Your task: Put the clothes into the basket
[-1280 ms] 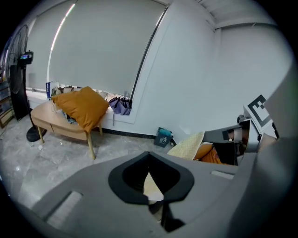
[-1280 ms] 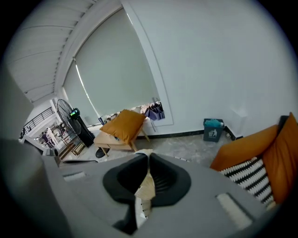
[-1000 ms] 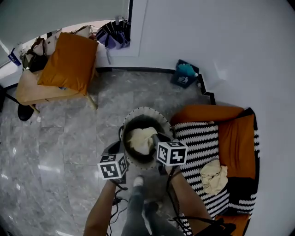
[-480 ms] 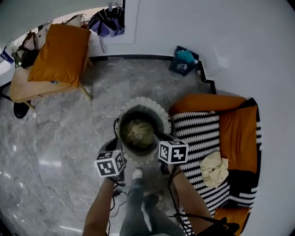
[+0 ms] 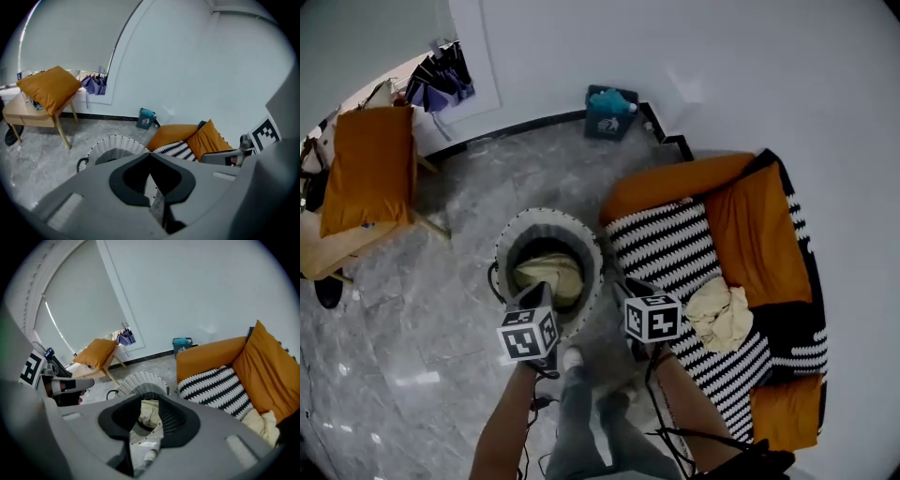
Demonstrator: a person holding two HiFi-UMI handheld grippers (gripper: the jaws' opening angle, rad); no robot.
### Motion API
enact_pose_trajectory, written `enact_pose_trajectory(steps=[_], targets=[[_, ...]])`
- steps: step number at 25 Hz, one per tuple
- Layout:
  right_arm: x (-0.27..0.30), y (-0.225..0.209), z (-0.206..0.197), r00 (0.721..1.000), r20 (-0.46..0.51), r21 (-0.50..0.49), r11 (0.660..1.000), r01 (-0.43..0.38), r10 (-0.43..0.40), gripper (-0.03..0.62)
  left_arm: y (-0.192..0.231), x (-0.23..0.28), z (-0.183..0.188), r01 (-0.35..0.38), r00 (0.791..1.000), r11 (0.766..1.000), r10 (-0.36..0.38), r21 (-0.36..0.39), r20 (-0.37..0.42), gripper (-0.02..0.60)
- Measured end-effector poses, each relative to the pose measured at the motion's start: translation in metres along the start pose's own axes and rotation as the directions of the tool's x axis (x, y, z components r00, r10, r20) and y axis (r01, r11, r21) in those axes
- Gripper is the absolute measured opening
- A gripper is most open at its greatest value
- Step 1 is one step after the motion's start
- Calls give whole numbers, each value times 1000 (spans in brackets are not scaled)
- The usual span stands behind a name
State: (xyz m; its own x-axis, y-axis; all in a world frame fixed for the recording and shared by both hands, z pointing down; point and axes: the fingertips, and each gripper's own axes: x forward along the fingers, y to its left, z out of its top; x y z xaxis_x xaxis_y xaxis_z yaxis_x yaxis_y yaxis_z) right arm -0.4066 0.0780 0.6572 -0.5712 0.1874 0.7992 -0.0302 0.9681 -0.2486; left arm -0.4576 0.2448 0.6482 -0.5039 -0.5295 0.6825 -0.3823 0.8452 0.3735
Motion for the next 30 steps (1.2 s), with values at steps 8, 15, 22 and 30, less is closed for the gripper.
enact_pose_trajectory(steps=[8, 15, 22, 30], targets=[[-76, -113, -39, 984, 46, 201, 966, 162, -174, 123, -125, 43, -10, 178, 981, 970, -161, 163, -108, -5], [-152, -196, -101, 938, 39, 396, 868, 301, -344, 123, -226, 62, -35, 336, 934, 896, -278, 290, -223, -5], [-202, -241, -172, 892, -3, 512, 766, 390, -452, 123, -294, 72, -72, 442, 885, 805, -319, 395, -341, -5], [-206, -287, -243, 883, -77, 569, 707, 421, -464, 123, -334, 94, -123, 475, 857, 769, -295, 428, -422, -5]])
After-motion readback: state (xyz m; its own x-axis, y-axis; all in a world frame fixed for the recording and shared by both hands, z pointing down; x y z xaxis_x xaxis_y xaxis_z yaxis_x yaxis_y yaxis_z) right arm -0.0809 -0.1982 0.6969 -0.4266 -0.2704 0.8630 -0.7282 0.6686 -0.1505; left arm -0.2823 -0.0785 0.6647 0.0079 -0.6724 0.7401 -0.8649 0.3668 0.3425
